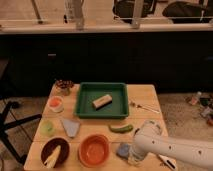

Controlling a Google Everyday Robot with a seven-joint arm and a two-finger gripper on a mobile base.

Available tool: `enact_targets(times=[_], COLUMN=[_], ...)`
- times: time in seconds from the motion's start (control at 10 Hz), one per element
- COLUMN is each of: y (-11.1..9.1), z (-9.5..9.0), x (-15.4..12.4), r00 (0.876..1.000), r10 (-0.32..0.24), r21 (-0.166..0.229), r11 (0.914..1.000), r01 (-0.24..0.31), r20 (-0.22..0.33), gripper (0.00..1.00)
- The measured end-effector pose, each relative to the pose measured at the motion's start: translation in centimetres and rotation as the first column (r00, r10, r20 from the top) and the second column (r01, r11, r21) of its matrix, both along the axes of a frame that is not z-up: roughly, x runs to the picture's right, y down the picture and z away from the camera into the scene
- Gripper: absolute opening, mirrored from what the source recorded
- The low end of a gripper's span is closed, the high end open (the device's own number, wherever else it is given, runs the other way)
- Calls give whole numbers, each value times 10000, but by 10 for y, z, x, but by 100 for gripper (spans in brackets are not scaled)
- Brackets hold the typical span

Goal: Place sponge in tray

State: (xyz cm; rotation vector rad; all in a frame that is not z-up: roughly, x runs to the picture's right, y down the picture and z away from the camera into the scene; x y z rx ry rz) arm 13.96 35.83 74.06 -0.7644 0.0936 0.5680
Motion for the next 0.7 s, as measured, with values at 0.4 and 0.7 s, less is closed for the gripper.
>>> enact_targets(times=[0.4,0.7], y=[0,-2], z=[-1,-4], x=[0,1], r00=[10000,9999], r10=[-3,-90], r21=[-20,29], r11=[10000,10000], r01=[3,90], r20=[-1,146], gripper=[0,0])
